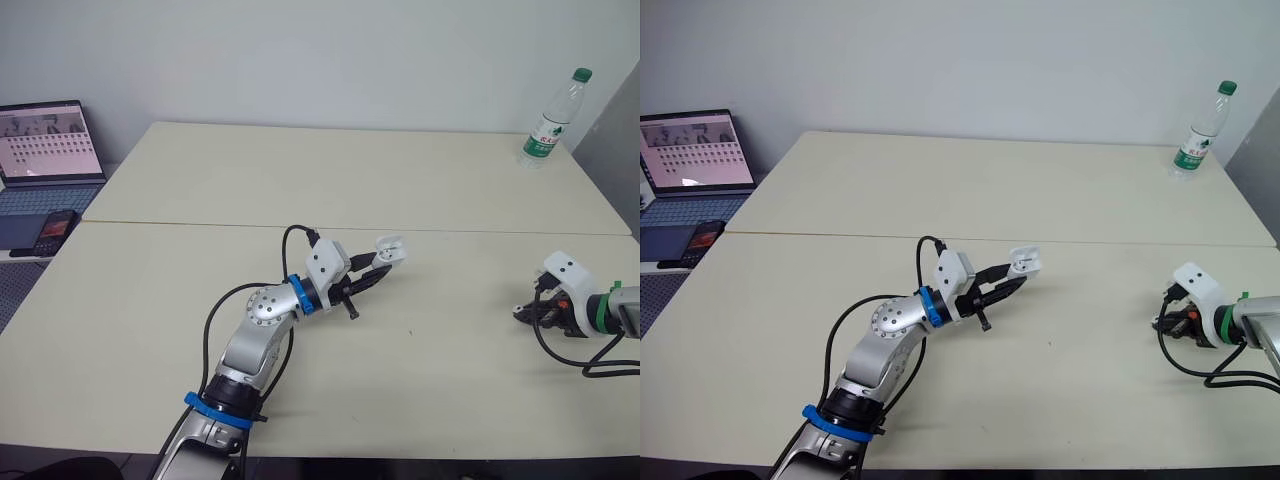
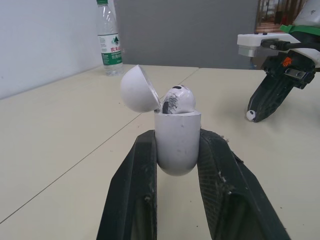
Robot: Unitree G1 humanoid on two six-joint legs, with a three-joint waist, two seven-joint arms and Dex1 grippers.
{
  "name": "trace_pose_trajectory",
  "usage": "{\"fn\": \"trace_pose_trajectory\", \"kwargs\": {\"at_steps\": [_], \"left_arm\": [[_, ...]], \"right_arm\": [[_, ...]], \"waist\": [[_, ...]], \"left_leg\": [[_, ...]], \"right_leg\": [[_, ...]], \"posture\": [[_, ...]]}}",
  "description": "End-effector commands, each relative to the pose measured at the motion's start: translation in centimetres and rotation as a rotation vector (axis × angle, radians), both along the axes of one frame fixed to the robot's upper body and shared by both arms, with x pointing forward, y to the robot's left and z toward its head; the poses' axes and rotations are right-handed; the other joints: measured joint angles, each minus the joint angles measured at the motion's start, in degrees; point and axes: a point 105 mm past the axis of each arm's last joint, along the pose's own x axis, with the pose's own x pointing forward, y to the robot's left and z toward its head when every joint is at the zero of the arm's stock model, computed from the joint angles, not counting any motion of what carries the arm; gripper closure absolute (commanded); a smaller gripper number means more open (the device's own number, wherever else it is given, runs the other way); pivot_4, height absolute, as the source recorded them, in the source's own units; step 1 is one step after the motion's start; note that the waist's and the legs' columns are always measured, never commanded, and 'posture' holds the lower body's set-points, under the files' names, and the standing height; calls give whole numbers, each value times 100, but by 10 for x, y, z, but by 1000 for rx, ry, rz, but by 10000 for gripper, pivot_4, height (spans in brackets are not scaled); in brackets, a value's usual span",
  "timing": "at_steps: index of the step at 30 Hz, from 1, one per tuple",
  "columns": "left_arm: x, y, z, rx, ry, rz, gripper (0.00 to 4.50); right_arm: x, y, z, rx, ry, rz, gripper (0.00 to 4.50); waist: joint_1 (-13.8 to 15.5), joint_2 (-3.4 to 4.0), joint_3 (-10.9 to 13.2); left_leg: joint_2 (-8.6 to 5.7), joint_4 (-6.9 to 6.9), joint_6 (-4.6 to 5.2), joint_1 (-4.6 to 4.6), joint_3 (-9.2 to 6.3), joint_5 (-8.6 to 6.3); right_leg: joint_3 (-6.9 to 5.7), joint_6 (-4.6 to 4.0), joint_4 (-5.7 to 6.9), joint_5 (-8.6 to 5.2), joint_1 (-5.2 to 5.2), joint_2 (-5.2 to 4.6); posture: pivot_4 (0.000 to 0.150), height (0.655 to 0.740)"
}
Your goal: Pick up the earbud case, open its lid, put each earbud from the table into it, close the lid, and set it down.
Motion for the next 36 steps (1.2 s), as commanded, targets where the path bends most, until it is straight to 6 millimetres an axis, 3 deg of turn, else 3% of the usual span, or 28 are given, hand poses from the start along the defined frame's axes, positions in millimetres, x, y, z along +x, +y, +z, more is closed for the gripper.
{"fn": "trace_pose_trajectory", "kwargs": {"at_steps": [1,5,9,14,19,25,26,29,35,36], "left_arm": [[0,2,14,-40,-50,6,37544],[0,3,14,-37,-55,8,37544],[-2,4,14,-29,-60,2,37544],[-2,4,13,-26,-58,-2,37544],[-2,2,12,-28,-59,-1,37544],[-2,2,12,-30,-62,8,37544],[-3,2,12,-30,-62,9,37544],[-3,2,11,-28,-63,11,37544],[-3,3,9,-24,-59,16,37544],[-3,3,8,-23,-58,16,37544]], "right_arm": [[-1,7,24,-13,-76,97,40652],[-16,14,31,-107,-97,330,40652],[-51,21,22,-201,-11,658,40652],[-73,23,13,-281,29,988,40652],[-65,17,4,-376,15,1110,40652],[-51,5,-5,-476,23,1084,40652],[-50,4,-6,-484,27,1072,33364],[-53,1,-8,-492,55,1078,23239],[-63,6,-6,-442,146,899,2094],[-64,9,-4,-433,166,861,2094]], "waist": [[0,0,0],[6,2,1],[8,0,2],[-11,0,3],[-16,-1,3],[-4,2,2],[-4,2,1],[6,2,2],[63,3,0],[72,3,0]], "left_leg": [[0,0,0,0,0,0],[-1,-1,0,-1,-2,0],[0,-2,0,0,-2,0],[-1,3,0,12,4,0],[-1,10,-1,28,11,1],[0,11,-1,25,10,1],[-2,11,-2,25,10,1],[-2,11,-2,25,10,1],[-3,11,-2,22,-1,1],[-2,11,-2,21,-3,1]], "right_leg": [[-1,0,0,0,0,0],[-3,1,-1,-1,0,0],[-7,26,-4,-15,2,0],[-1,28,3,-15,8,0],[6,30,15,-13,15,0],[5,2,17,2,15,-1],[5,2,17,2,14,-3],[4,2,17,2,15,-6],[4,1,18,2,17,-10],[3,1,18,2,17,-10]], "posture": [[1500,7362],[1500,7362],[1500,7362],[1500,7362],[1500,7362],[1500,7362],[1500,7362],[1500,7362],[1500,7362],[1500,7362]]}}
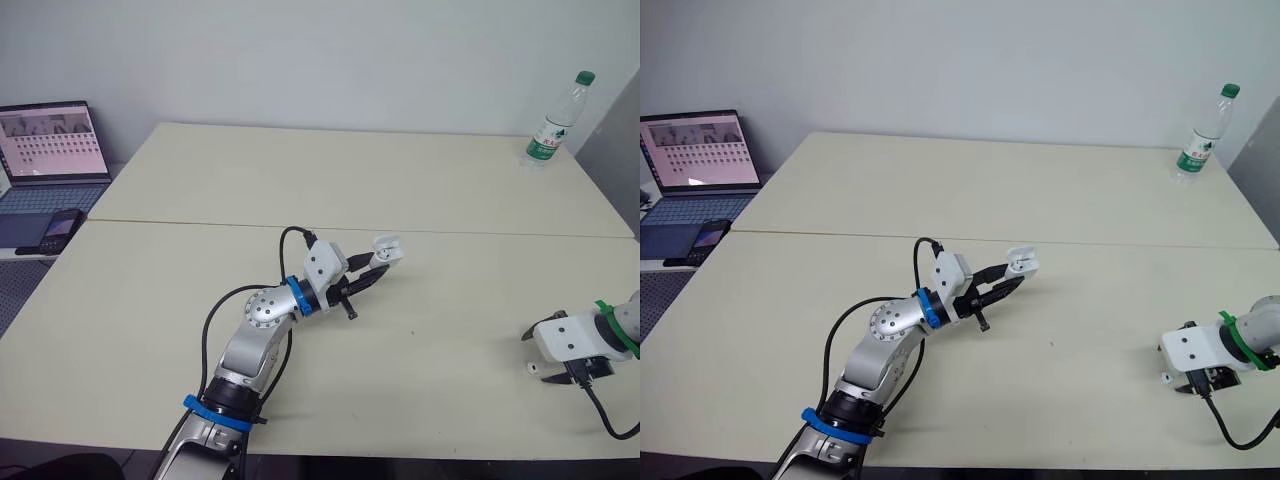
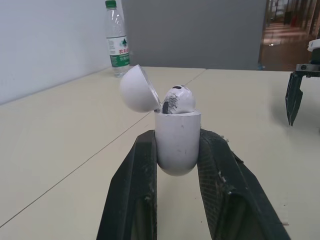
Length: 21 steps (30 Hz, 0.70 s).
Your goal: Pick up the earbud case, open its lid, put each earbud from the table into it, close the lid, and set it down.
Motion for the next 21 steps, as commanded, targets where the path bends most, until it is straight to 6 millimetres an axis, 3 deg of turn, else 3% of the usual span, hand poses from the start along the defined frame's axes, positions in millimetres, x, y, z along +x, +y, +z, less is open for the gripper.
{"fn": "trace_pose_trajectory", "kwargs": {"at_steps": [1,8,14,17,21], "left_arm": [[-3,-2,10,-21,-48,-4,37544],[-1,-3,9,-20,-47,-5,37544],[-2,-2,9,-18,-45,-5,37544],[-2,-2,9,-16,-45,-4,37544],[-2,-2,9,-16,-44,-5,37544]], "right_arm": [[-7,8,5,-5,52,-134,2094],[-2,17,5,-46,16,-345,2094],[0,17,4,-74,2,-343,2094],[2,20,4,-66,-4,-349,8400],[2,22,3,-63,-6,-351,22708]], "waist": [[36,1,-1],[53,2,-1],[52,0,0],[51,0,0],[52,0,0]], "left_leg": [[0,0,0,-1,-2,0],[-1,2,0,0,3,0],[-1,4,0,1,7,0],[0,4,0,1,7,0],[0,4,0,0,6,0]], "right_leg": [[0,0,0,0,0,0],[-7,0,1,0,-1,0],[-7,1,0,0,-2,3],[-7,1,0,0,-2,4],[-8,0,0,0,-2,4]], "posture": [[1500,7362],[1500,7362],[1500,7362],[1500,7362],[1500,7362]]}}
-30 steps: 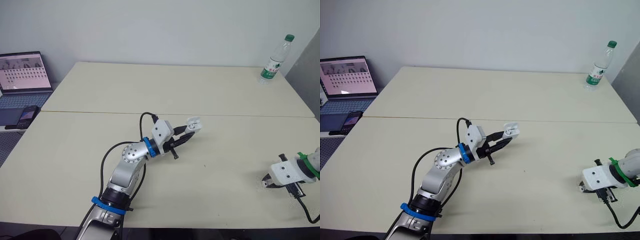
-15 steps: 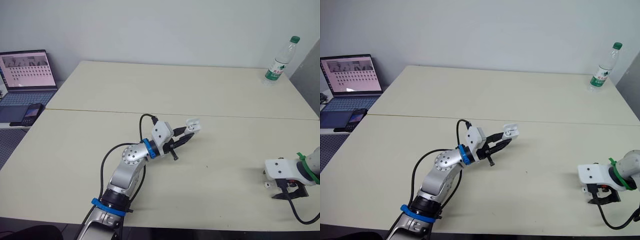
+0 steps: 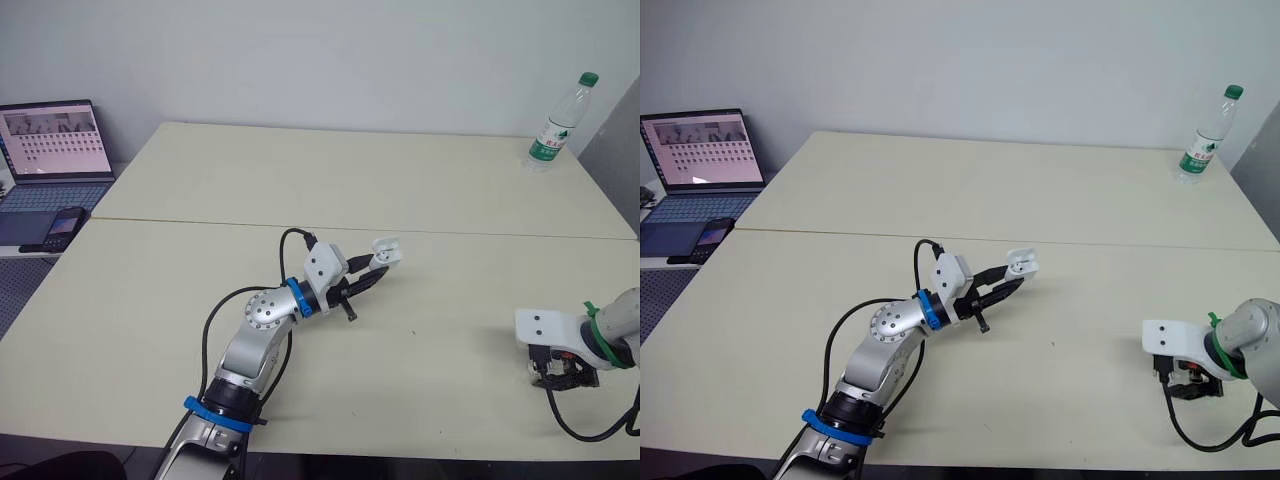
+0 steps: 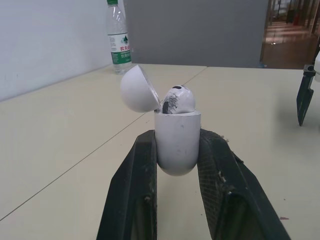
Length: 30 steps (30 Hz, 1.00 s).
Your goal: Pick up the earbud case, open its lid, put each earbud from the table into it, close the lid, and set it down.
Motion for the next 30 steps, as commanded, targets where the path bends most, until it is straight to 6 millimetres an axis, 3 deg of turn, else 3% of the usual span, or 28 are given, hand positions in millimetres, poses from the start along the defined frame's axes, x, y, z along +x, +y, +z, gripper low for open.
{"fn": "trace_pose_trajectory", "kwargs": {"at_steps": [1,5,9,13,18,21,26,30], "left_arm": [[-2,-2,12,-18,-48,-8,37544],[-2,-1,11,-15,-40,-11,37544],[2,1,14,-14,-43,3,37544],[7,0,19,-37,-33,11,37544],[11,-2,28,-97,5,22,37544],[13,-5,32,-130,29,28,37544],[13,-10,38,-141,17,19,37544],[14,-12,44,-170,26,19,37544]], "right_arm": [[2,3,1,-8,-20,6,26356],[1,4,1,-7,-18,4,40077],[3,6,4,13,-51,-9,40233],[29,21,18,151,-218,-44,40233],[71,54,58,471,-515,-123,40233],[91,82,98,828,-694,-230,40233],[98,112,148,1289,-820,-371,40233],[85,137,153,1447,-806,-366,40233]], "waist": [[0,0,0],[0,0,0],[0,0,0],[-35,-16,3],[-110,-15,3],[-127,-15,3],[-114,-11,2],[-96,-9,1]], "left_leg": [[0,0,0,0,0,0],[0,0,0,0,0,0],[0,0,0,0,0,0],[5,1,0,2,0,0],[2,4,0,3,-2,2],[4,2,0,-1,-6,2],[3,-1,-1,-16,-21,2],[1,-4,-2,-26,-28,1]], "right_leg": [[0,0,0,0,0,0],[0,0,0,0,0,0],[0,0,0,0,0,1],[1,0,1,0,0,7],[6,0,9,5,0,11],[4,-2,8,6,-2,13],[0,-3,9,7,-9,8],[-1,-4,4,6,-12,4]], "posture": [[1500,7362],[1500,7362],[1500,7362],[1500,7362],[1500,7362],[1500,7362],[1500,7362],[1500,7362]]}}
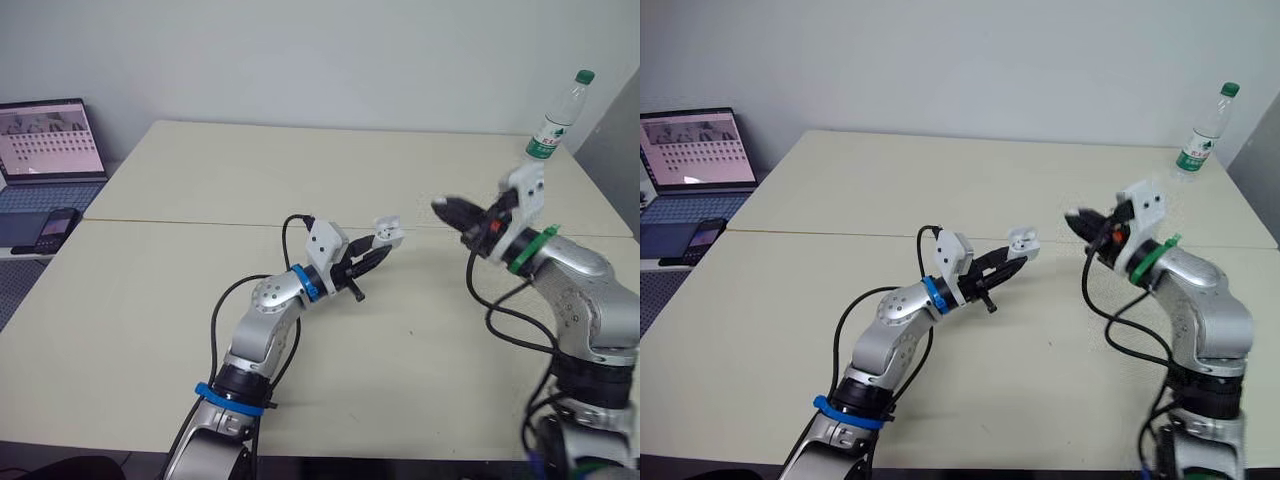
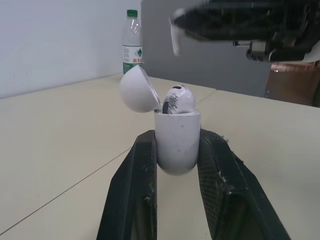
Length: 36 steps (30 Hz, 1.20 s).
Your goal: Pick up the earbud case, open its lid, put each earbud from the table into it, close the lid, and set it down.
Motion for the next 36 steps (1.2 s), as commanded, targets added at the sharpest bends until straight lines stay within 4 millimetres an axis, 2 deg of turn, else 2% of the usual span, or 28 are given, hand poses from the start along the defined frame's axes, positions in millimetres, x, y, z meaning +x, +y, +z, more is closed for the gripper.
{"fn": "trace_pose_trajectory", "kwargs": {"at_steps": [1,12,21,31,36], "left_arm": [[-3,-3,23,-52,-54,-14,37544],[-8,-3,29,-85,-53,-30,37544],[-14,-7,29,-91,-43,-52,37544],[-15,-9,29,-90,-42,-62,37544],[-16,-10,29,-86,-43,-69,37544]], "right_arm": [[-15,8,11,46,-61,15,40233],[-22,27,-5,24,-48,85,40233],[-19,26,-10,-7,-55,73,40233],[-21,26,-28,-120,-45,82,40233],[-23,27,-20,-83,-50,108,22565]], "waist": [[8,0,0],[-21,1,0],[-20,0,0],[-20,0,0],[-20,0,0]], "left_leg": [[-2,0,0,-1,0,0],[0,0,1,6,2,0],[-2,0,1,6,7,0],[-2,-1,1,5,6,0],[-1,-1,1,6,6,0]], "right_leg": [[0,0,-1,0,0,-1],[-3,2,5,1,0,6],[-3,2,2,1,0,5],[-3,2,1,0,0,5],[-3,2,1,0,0,6]], "posture": [[1500,7362],[1500,7362],[1500,7362],[1500,7362],[1500,7362]]}}
